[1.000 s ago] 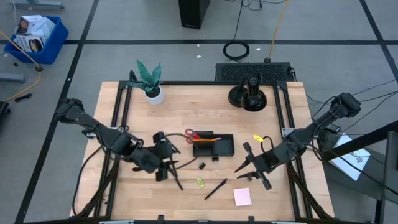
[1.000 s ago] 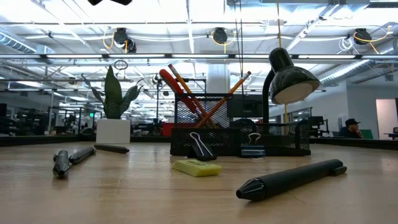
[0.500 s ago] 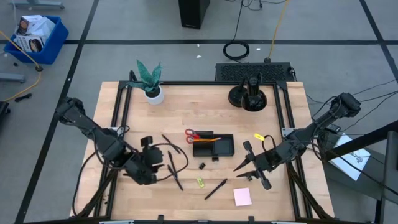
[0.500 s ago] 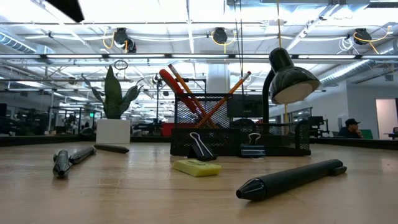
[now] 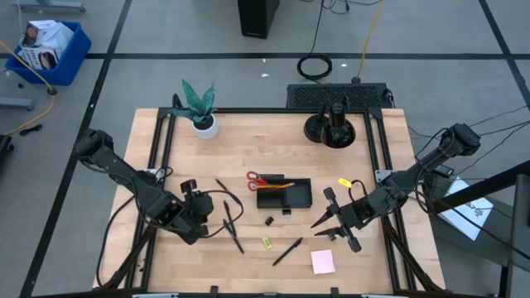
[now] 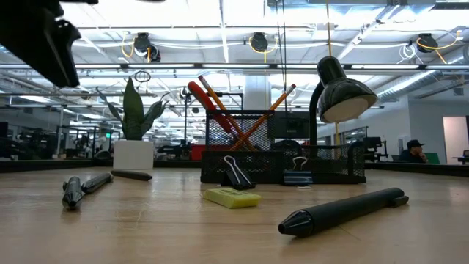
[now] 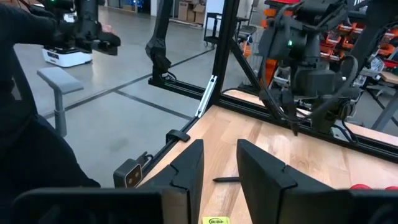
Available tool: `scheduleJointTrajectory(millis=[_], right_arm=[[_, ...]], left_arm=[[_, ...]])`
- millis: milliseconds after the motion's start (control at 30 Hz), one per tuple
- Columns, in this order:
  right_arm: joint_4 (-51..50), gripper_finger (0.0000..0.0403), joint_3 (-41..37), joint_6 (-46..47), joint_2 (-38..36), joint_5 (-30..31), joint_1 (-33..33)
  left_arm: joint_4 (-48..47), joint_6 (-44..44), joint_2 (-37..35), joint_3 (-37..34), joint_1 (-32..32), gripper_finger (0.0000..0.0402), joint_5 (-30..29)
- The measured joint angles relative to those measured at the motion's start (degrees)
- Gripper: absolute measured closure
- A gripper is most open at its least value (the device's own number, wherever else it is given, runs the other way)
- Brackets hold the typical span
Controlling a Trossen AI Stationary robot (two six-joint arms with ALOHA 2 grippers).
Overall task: Pick and place office supplies into organizer
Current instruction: Put the top left black pen into the black desk organizer
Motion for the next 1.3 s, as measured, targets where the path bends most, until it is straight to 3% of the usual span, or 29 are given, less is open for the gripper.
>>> scheduleJointTrajectory(millis=[400,800,933,1167,1300], right_arm=[[3.27,0.0312,-0.02,0.35,-0.02,1.87,-0.19],[3.31,0.0312,-0.02,1.14,-0.02,1.89,-0.22],[3.26,0.0312,-0.02,2.43,-0.02,1.89,-0.22],[3.19,0.0312,-0.02,2.44,-0.02,1.78,-0.22],[3.08,0.0312,-0.02,2.44,-0.02,1.72,-0.15]], left_arm=[[3.67,-0.26,-0.14,-4.77,-0.48,0.0220,-0.29],[0.99,-2.22,-0.14,-5.21,-0.53,0.0220,-4.17],[-2.47,-9.54,-0.14,-5.21,-0.37,0.0220,-4.70],[-11.42,-33.76,-1.25,-5.23,-0.37,0.0220,-7.24],[-11.09,-44.67,-1.94,-6.27,-0.37,0.0220,-6.37]])
